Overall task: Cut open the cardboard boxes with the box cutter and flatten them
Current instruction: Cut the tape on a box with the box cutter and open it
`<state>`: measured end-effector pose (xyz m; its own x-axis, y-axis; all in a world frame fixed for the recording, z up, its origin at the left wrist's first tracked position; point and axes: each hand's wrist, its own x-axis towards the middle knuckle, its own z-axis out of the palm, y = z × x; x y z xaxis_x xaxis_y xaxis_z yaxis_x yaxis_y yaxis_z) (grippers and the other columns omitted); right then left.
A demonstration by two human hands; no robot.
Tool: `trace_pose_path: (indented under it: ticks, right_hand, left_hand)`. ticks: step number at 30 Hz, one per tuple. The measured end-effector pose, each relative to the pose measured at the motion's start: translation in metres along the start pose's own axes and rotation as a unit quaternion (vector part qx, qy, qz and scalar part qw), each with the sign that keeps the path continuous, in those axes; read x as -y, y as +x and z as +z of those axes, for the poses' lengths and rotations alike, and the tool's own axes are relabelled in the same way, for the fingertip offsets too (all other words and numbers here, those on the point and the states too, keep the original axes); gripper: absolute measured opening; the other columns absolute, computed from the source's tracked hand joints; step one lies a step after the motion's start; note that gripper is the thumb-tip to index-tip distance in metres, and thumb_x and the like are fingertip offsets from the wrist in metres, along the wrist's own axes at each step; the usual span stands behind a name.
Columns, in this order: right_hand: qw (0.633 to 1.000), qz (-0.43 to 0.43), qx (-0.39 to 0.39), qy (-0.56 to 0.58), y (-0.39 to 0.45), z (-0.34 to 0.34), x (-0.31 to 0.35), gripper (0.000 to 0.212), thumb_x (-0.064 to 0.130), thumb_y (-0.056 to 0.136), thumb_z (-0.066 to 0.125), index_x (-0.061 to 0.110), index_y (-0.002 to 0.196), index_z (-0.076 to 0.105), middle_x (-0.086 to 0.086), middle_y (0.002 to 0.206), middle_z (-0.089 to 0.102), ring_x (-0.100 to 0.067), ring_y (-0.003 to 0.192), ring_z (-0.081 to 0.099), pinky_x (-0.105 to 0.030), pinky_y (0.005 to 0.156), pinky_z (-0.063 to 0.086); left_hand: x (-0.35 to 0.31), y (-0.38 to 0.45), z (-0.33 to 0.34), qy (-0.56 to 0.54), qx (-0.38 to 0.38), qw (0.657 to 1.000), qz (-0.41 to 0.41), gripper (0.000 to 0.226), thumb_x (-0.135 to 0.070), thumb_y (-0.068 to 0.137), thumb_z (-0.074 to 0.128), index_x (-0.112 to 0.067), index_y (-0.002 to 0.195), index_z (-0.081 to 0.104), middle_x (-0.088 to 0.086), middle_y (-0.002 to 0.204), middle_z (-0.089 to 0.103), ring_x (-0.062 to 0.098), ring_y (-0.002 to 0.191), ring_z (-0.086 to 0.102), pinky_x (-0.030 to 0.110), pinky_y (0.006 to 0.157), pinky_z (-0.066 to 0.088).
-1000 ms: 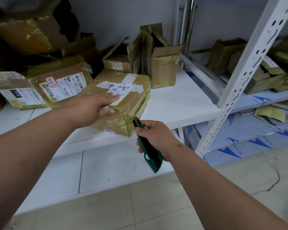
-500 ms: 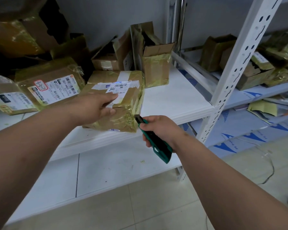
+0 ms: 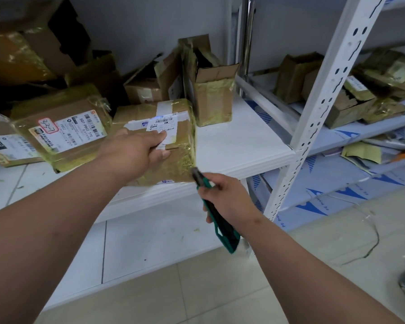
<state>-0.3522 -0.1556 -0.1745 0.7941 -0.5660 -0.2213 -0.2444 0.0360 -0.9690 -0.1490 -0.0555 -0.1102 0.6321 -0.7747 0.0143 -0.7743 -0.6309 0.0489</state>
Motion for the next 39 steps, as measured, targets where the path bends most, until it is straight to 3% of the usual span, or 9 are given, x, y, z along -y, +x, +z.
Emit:
trace_pose_path:
  ticks: [3, 6, 9, 15, 19, 25, 29, 39]
  right_hand:
    - [0.978, -0.104, -0.110, -0.145, 0.006, -0.004, -0.010, 0.042, 0.016, 0.092, 0.049, 0.044, 0.121, 0.061, 0.009, 0.073, 0.063, -0.019, 0.066, 0.062, -0.045, 0.072, 0.058]
    - [0.931, -0.205, -0.133, -0.271, 0.010, -0.003, -0.010, 0.049, 0.016, 0.093, 0.047, 0.037, 0.138, 0.050, 0.002, 0.101, 0.067, -0.021, 0.090, 0.061, -0.040, 0.078, 0.054]
    - [0.899, -0.251, -0.151, -0.326, 0.017, 0.004, -0.011, 0.053, 0.018, 0.094, 0.048, 0.030, 0.145, 0.045, -0.002, 0.097, 0.064, -0.024, 0.086, 0.060, -0.042, 0.072, 0.054]
    - [0.884, -0.268, -0.184, -0.335, 0.025, 0.016, -0.017, 0.054, 0.016, 0.092, 0.047, 0.022, 0.146, 0.047, -0.004, 0.082, 0.053, -0.027, 0.066, 0.054, -0.038, 0.055, 0.048]
    - [0.896, -0.242, -0.171, -0.331, 0.025, 0.022, -0.021, 0.056, 0.014, 0.096, 0.049, 0.026, 0.150, 0.040, -0.005, 0.092, 0.053, -0.026, 0.071, 0.055, -0.039, 0.060, 0.048]
    - [0.908, -0.230, -0.178, -0.300, 0.030, 0.028, -0.029, 0.056, 0.013, 0.095, 0.047, 0.023, 0.150, 0.041, -0.007, 0.096, 0.056, -0.026, 0.076, 0.056, -0.042, 0.064, 0.051]
    - [0.913, -0.219, -0.176, -0.294, 0.032, 0.029, -0.036, 0.055, 0.018, 0.092, 0.040, 0.024, 0.147, 0.042, -0.006, 0.097, 0.059, -0.025, 0.080, 0.056, -0.042, 0.067, 0.052]
    - [0.920, -0.179, -0.157, -0.310, 0.026, 0.028, -0.044, 0.052, 0.013, 0.095, 0.043, 0.028, 0.145, 0.041, -0.005, 0.091, 0.058, -0.025, 0.079, 0.055, -0.044, 0.068, 0.052]
  left_hand:
    - [-0.004, 0.003, -0.002, 0.004, -0.005, 1.000, 0.005, 0.057, -0.064, 0.092, 0.040, -0.050, 0.146, 0.032, -0.021, 0.151, 0.038, 0.024, 0.128, 0.033, 0.035, 0.096, 0.034]
    - [0.000, 0.005, 0.000, 0.021, -0.001, 1.000, 0.011, 0.061, -0.069, 0.090, 0.034, -0.050, 0.147, 0.030, -0.022, 0.154, 0.032, 0.026, 0.130, 0.031, 0.037, 0.101, 0.031]
    - [0.000, 0.005, 0.003, -0.023, 0.007, 1.000, 0.007, 0.062, -0.069, 0.088, 0.035, -0.049, 0.147, 0.031, -0.019, 0.154, 0.033, 0.028, 0.135, 0.025, 0.040, 0.109, 0.025]
    - [0.000, 0.005, 0.002, -0.038, 0.012, 0.999, 0.009, 0.057, -0.063, 0.092, 0.040, -0.049, 0.147, 0.030, -0.017, 0.154, 0.033, 0.028, 0.138, 0.026, 0.048, 0.112, 0.028]
    - [0.003, 0.006, 0.005, -0.047, 0.009, 0.999, 0.011, 0.058, -0.066, 0.090, 0.039, -0.051, 0.145, 0.032, -0.018, 0.152, 0.034, 0.029, 0.136, 0.029, 0.052, 0.112, 0.028]
    - [0.002, 0.007, 0.004, -0.055, 0.009, 0.998, 0.010, 0.057, -0.063, 0.092, 0.043, -0.050, 0.146, 0.032, -0.018, 0.152, 0.034, 0.028, 0.134, 0.029, 0.046, 0.113, 0.027]
    - [0.001, 0.007, 0.003, -0.057, 0.016, 0.998, 0.009, 0.056, -0.062, 0.092, 0.043, -0.050, 0.146, 0.032, -0.019, 0.152, 0.033, 0.026, 0.134, 0.028, 0.044, 0.112, 0.025]
    - [0.000, 0.004, -0.001, -0.055, 0.031, 0.998, 0.008, 0.057, -0.062, 0.093, 0.043, -0.050, 0.147, 0.030, -0.021, 0.153, 0.030, 0.025, 0.138, 0.023, 0.045, 0.114, 0.023]
